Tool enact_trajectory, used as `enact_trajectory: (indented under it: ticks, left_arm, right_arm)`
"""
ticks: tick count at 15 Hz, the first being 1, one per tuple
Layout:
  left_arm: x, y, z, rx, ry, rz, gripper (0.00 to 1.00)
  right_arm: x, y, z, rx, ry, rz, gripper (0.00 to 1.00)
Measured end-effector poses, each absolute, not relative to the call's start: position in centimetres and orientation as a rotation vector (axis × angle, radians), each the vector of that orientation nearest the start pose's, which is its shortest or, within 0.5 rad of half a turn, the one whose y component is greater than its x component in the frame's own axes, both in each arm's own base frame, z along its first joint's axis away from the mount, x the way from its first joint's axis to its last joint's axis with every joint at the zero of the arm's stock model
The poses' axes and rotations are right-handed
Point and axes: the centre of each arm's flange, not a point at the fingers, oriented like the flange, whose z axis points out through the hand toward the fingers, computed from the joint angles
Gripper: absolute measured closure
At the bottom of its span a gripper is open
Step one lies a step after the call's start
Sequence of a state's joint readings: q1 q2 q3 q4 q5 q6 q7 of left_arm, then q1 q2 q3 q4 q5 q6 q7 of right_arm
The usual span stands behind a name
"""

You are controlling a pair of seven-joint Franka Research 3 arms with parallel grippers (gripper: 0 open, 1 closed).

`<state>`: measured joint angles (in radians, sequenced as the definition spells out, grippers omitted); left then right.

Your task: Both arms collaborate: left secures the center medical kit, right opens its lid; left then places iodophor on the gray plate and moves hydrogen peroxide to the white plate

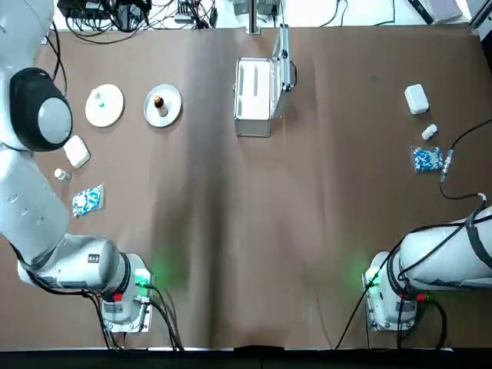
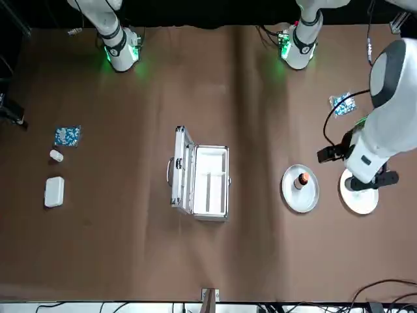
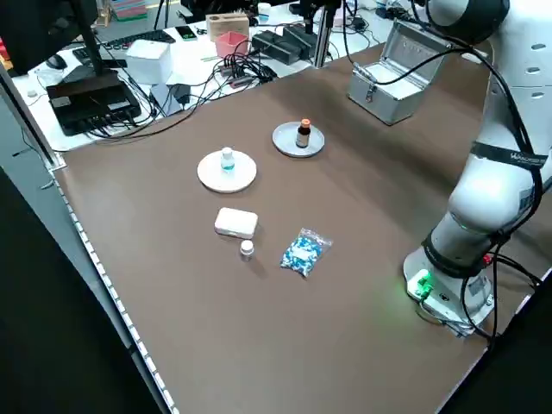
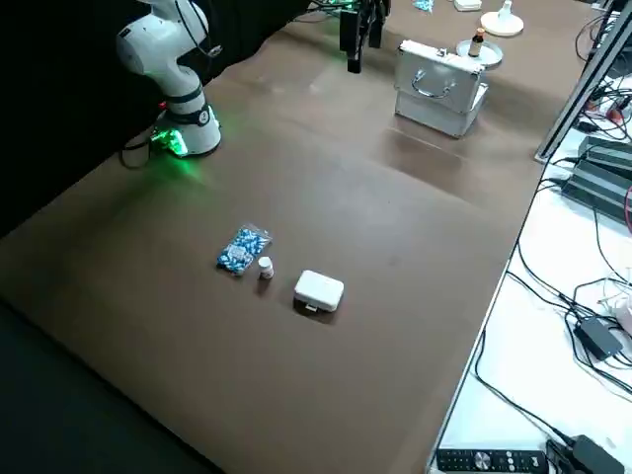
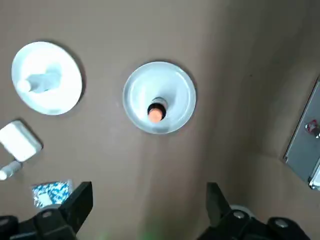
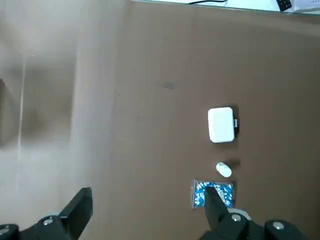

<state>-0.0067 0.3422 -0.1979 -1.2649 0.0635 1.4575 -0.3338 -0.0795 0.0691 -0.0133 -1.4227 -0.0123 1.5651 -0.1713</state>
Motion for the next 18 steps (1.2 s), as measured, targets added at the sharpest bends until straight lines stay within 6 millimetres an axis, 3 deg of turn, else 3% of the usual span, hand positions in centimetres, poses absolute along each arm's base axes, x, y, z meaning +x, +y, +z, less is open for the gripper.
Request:
enact_trajectory:
  ticks: [2,4,11,14,18]
  left_arm:
    - [62.4,-8.9,57.4,-3.101,-0.213,0.19,0.0]
    - [61.5,-9.0,58.3,-3.105,-0.208,0.151,0.0]
    - [59.9,-9.7,59.0,-3.102,-0.179,0.111,0.0]
    - [59.7,-9.4,59.3,-3.109,-0.07,0.105,0.0]
    - [59.5,-8.6,60.2,-3.109,-0.07,0.086,0.0]
  right_arm:
    - [57.3,-5.5,65.4,-3.16,-0.122,-0.106,0.01]
    - [57.3,-5.5,65.5,-3.16,-0.123,-0.107,0.01]
    - [57.3,-5.0,65.6,-3.159,-0.134,-0.11,0.01]
    - [57.2,-5.0,65.7,-3.159,-0.135,-0.112,0.01]
    - [57.2,-4.7,65.7,-3.158,-0.144,-0.114,0.01]
